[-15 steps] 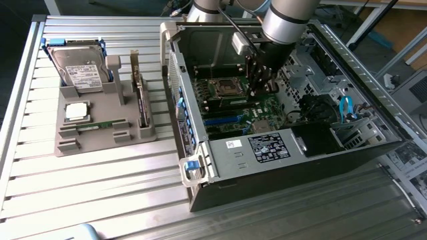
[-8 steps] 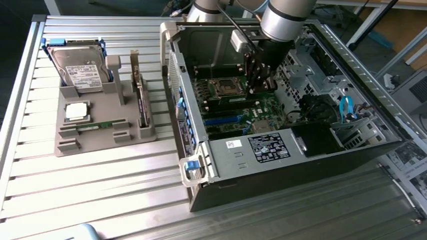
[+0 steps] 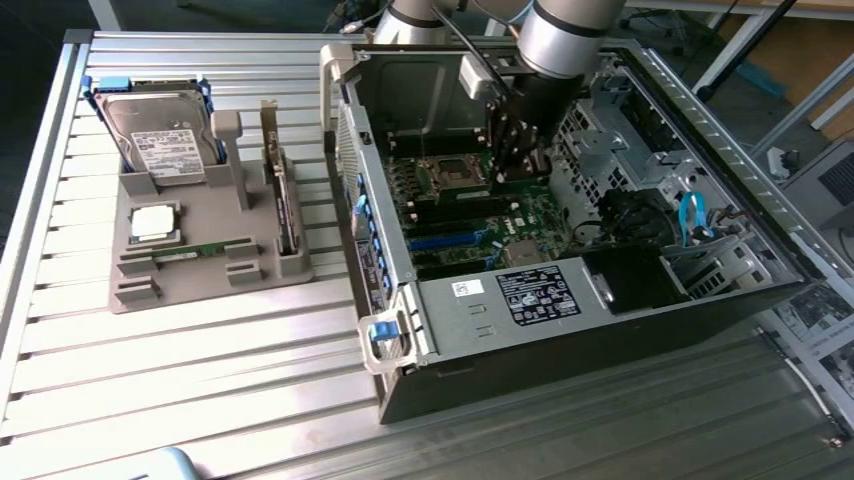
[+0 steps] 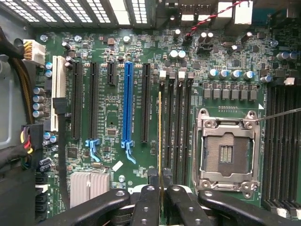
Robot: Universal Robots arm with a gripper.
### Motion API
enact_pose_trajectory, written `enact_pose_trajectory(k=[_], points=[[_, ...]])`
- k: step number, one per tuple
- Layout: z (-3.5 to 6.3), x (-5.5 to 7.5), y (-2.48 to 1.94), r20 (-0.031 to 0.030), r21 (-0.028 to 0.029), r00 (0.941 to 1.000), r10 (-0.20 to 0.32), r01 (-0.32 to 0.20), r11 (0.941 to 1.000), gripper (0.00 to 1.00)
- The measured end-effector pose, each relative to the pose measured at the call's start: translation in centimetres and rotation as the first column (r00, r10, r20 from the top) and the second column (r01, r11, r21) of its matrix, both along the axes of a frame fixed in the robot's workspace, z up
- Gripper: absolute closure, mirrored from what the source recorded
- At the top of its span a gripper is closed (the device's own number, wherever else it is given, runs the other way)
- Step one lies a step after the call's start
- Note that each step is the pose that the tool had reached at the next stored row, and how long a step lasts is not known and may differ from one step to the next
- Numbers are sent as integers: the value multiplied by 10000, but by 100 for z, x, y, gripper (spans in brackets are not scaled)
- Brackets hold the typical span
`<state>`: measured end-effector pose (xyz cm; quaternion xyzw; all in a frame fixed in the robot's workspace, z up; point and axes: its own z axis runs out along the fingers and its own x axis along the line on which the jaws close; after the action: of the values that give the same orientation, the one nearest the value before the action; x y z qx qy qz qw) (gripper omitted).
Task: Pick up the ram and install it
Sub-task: 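Insert the ram into the slot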
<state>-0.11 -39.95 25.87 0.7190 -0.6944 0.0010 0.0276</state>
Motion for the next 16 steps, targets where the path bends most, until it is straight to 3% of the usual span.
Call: enact_pose_trajectory(k=[9,16], points=[[-6,-31,32,0,1,10000,0,0,10000,87],[-9,-170,39,0,1,10000,-1,1,10000,87]])
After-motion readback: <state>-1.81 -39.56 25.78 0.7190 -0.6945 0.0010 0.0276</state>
